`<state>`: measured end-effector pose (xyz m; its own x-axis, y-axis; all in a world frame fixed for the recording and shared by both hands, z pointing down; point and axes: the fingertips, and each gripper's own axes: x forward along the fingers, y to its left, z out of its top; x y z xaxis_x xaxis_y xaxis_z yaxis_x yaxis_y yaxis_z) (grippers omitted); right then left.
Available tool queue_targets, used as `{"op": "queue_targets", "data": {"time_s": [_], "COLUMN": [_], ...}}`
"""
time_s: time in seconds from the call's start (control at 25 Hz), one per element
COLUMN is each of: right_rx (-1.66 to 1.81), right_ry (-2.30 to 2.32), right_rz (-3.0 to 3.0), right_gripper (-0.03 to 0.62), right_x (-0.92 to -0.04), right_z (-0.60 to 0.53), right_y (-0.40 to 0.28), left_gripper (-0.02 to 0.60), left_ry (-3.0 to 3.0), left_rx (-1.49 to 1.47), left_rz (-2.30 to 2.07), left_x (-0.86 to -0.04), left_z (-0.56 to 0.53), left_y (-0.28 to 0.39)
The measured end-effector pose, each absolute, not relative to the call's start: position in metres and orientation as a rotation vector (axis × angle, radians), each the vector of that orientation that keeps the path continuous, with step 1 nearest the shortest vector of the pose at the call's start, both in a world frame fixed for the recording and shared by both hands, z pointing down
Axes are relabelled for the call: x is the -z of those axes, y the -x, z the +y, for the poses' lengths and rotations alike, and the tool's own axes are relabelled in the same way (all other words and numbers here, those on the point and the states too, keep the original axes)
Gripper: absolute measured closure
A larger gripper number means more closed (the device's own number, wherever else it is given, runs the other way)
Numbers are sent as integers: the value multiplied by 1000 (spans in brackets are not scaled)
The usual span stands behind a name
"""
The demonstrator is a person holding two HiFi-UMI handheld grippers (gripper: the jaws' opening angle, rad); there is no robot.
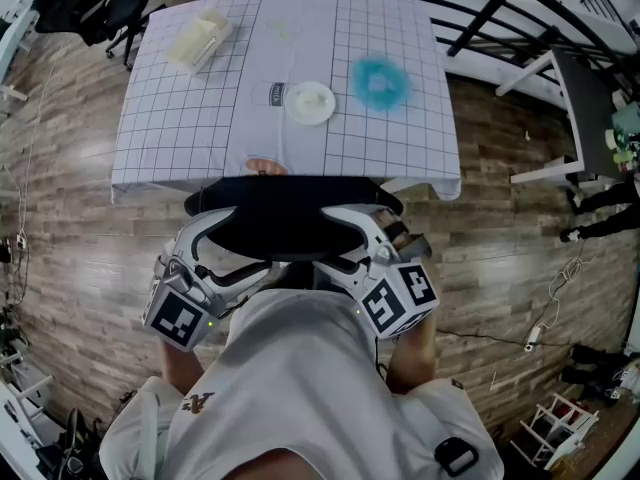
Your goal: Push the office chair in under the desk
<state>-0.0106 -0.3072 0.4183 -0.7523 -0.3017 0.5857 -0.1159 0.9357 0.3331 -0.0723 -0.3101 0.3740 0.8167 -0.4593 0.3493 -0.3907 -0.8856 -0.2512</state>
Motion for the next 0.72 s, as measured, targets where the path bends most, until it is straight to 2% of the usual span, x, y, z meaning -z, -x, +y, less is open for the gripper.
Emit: {"op": "queue_targets", "data": {"time_s": [0.08, 0.28, 0.32, 0.36, 0.44, 0.64, 0.72], "right_rx": [347, 299, 294, 290, 292, 308, 292], "right_ry": [-297, -325, -334, -345, -378, -491, -513], "right_rz": [-2466, -2634, -2674, -2716, -2786, -2895, -2908], "right_gripper": [275, 304, 319, 360, 371, 489, 502], "right_x": [-409, -381, -375, -368, -355, -331, -331], "right_z": [-303, -296, -295, -294, -294, -306, -307], "right_y": [11, 13, 13, 14, 14, 11, 10], "left_gripper": [235, 279, 289, 299, 324, 451, 491], "left_ry": [2866, 2904, 2902, 2901, 2901, 2877, 2863], "left_rx": [507, 349, 339, 328, 297, 176, 153], "left_rz": [671, 693, 696, 702, 726, 820, 849], "left_x": [-359, -342, -341, -340, -337, -323, -320], "left_z": [-307, -307, -308, -308, -309, -319, -322], "left_y": [73, 75, 75, 75, 76, 85, 87]}}
